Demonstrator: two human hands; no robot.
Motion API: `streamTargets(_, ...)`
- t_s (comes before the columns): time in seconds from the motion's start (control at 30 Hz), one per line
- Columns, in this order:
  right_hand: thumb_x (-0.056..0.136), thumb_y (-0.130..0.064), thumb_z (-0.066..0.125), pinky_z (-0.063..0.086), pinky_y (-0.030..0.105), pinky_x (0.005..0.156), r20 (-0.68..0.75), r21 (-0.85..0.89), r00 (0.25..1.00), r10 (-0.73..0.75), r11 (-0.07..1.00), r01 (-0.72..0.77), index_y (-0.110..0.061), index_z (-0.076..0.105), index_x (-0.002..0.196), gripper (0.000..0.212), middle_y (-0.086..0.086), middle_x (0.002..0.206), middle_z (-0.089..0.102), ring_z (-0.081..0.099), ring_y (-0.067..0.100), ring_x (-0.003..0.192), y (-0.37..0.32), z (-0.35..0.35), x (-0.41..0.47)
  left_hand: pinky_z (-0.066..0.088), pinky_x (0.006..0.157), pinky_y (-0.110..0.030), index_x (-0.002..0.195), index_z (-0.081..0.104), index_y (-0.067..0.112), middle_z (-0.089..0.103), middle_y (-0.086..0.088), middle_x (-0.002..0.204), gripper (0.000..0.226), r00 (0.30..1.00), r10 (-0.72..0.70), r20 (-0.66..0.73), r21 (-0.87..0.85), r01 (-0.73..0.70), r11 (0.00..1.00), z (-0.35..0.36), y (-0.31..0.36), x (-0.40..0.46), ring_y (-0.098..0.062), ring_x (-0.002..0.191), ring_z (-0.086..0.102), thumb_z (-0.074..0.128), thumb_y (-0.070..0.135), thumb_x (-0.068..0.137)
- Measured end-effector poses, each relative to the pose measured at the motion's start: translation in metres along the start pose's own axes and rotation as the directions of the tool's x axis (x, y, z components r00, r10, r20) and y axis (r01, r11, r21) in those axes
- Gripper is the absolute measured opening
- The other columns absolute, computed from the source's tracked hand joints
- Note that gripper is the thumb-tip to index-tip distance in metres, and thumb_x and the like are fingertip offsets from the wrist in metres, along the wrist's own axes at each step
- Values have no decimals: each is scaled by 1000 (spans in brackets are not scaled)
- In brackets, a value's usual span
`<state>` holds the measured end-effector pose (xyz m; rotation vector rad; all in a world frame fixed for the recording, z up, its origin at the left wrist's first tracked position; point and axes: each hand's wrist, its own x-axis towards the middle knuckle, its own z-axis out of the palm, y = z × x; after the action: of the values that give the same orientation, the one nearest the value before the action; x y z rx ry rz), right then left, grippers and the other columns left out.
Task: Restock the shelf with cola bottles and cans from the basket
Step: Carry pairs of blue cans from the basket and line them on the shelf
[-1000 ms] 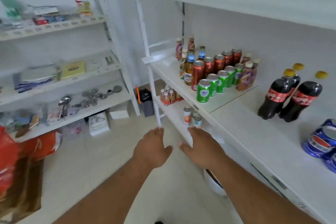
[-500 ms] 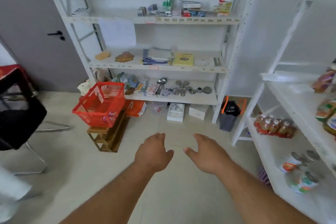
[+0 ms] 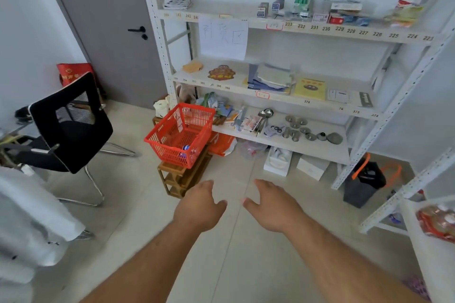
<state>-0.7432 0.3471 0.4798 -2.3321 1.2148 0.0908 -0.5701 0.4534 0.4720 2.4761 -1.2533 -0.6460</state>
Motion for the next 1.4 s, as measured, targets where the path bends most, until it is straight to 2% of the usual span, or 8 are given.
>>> streamTargets(0.37,100,-64,45,36,39,119,63,40,997,-45,998,42,-19,28,163,79,2,167,35,36,24,151,30,-28,149,48,113,-39,162,32,23,39,2,165,80,990,-133,50,12,133,991,0,30,135,-21,145,47,62,57,96)
streamTargets(0.53,100,-61,48,36,40,120,113,44,991,-78,996,73,-19,27,163,78,2,167,35,36,24,151,37,-50,217,57,101,-41,148,47,24,56,-1,150,68,967,-236,92,-16,239,971,-5,42,194,-22,129,60,62,61,92)
streamTargets(0.63,100,-60,49,38,41,119,139,17,984,-108,994,107,-17,30,162,78,4,166,38,38,25,150,27,-57,253,52,106,-36,160,35,26,47,1,160,77,958,-273,93,-47,278,960,-11,37,219,-21,139,53,61,58,95)
streamTargets(0.77,100,-59,50,42,42,115,200,-10,971,-132,991,137,-16,36,158,73,5,161,44,43,26,146,3,-57,297,57,100,-37,159,36,26,51,2,153,76,948,-308,83,-88,315,945,-22,20,255,-20,128,59,61,59,94)
streamTargets(0.9,100,-59,52,44,44,114,223,-34,964,-144,987,156,-13,41,153,71,8,156,48,47,27,143,-26,-52,350,60,91,-38,147,46,30,60,7,126,63,950,-302,78,-160,311,937,-36,-7,295,-16,106,64,62,56,93)
streamTargets(1.0,100,-58,52,40,40,117,240,-54,959,-153,984,171,-15,33,160,76,6,163,42,42,26,148,-55,-51,389,61,89,-36,149,45,35,63,6,128,63,940,-332,77,-234,341,911,-52,-35,331,-18,108,66,64,52,92)
streamTargets(1.2,101,-58,50,39,38,115,288,-113,945,-157,974,196,-15,30,162,77,6,164,40,41,25,148,-114,-36,462,47,65,-26,121,60,27,67,7,105,32,919,-380,106,-335,393,856,-80,-94,398,-12,89,65,67,43,94)
streamTargets(1.4,102,-58,49,40,39,115,351,-135,925,-144,970,202,-17,30,162,75,5,164,39,42,25,147,-135,-28,523,45,66,-25,108,58,33,65,12,97,16,905,-407,128,-390,423,818,-90,-123,454,-9,85,62,67,36,95)
